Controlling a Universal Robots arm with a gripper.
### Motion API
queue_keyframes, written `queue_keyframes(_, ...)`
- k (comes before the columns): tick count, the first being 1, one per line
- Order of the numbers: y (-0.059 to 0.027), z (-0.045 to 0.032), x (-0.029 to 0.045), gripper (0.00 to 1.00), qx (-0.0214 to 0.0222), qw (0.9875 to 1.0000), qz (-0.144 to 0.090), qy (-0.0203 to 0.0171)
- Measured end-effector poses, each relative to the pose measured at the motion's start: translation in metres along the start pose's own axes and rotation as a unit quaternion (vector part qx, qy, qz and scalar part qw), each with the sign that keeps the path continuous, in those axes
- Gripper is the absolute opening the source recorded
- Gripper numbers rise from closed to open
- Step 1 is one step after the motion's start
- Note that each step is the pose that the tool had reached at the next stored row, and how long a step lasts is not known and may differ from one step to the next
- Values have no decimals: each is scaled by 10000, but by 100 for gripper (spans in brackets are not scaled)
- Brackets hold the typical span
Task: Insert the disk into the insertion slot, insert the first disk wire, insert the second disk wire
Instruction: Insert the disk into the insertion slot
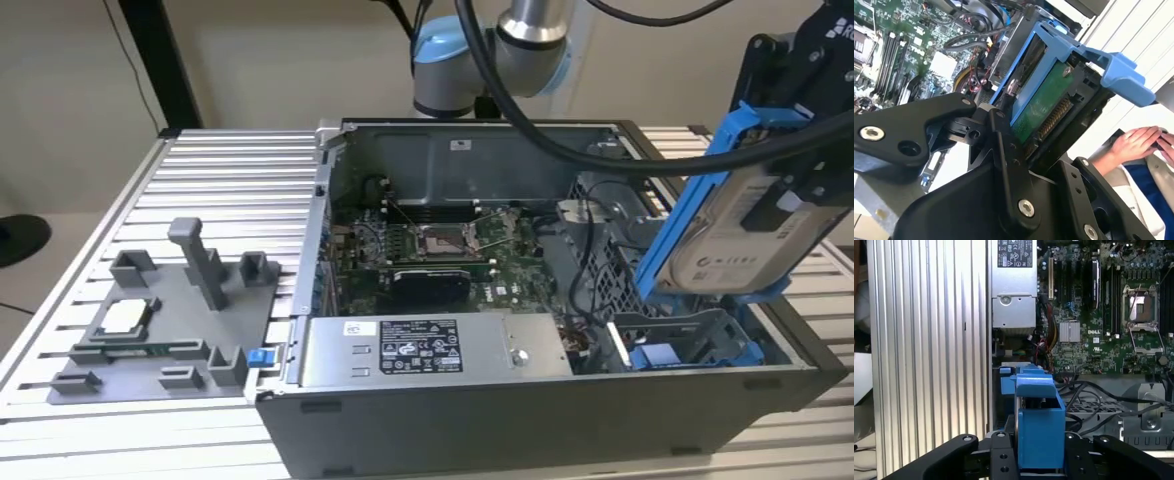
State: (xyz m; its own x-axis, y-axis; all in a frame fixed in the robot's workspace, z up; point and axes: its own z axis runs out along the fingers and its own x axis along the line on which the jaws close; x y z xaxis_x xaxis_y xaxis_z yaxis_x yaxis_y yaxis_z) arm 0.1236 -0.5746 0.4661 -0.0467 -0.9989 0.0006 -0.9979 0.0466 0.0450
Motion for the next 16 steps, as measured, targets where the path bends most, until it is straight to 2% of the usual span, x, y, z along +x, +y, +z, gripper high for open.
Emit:
queue_keyframes(7, -8, 78, 2, 0, -4, 10000, 79, -5)
queue_keyframes(16, -9, 94, 2, 0, -4, 10000, 80, -7)
